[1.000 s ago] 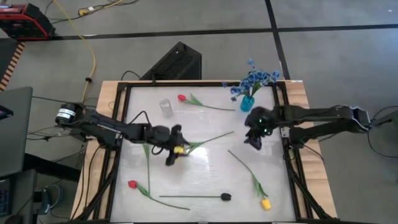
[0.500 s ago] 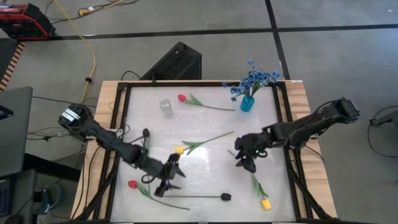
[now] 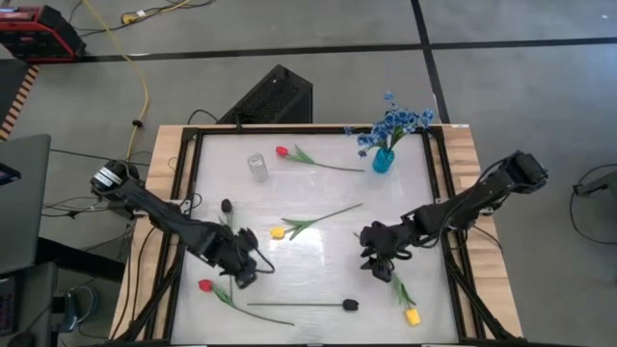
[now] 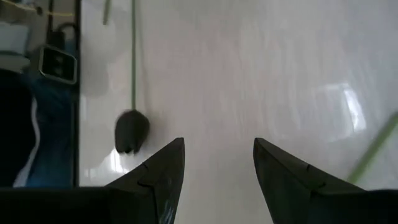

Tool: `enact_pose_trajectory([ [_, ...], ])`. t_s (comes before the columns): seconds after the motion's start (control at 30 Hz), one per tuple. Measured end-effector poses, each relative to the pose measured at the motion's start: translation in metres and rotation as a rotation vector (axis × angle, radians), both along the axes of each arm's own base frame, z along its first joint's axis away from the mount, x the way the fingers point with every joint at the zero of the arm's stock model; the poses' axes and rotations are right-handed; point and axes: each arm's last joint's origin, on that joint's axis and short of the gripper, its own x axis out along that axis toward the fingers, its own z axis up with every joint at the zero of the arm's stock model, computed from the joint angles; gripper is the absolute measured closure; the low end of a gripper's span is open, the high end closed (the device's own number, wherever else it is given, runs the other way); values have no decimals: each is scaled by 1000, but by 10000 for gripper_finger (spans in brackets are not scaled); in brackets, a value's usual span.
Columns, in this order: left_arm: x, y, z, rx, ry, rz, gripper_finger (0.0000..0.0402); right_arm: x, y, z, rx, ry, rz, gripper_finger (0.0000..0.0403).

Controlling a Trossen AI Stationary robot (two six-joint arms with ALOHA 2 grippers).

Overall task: Sort flowers into vase by color
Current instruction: Put the top black flower into the blue vase

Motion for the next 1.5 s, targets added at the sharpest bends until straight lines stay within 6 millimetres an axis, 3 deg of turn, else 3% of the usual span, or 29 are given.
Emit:
enact_pose_trajectory([
  [0.23,-10,4,-19,-70,97,259,162,8,3,0,-9,-78,44,184],
  [0.6,-24,15,-44,7,106,533,162,6,7,0,-77,-114,138,184],
  [1.03,-40,22,-80,-33,58,654,167,1,18,0,-108,-130,188,184],
  [1.17,-42,22,-81,-14,56,649,205,0,20,0,-108,-131,199,184],
  [1.5,-44,23,-83,32,71,566,371,0,20,0,-110,-132,195,184],
])
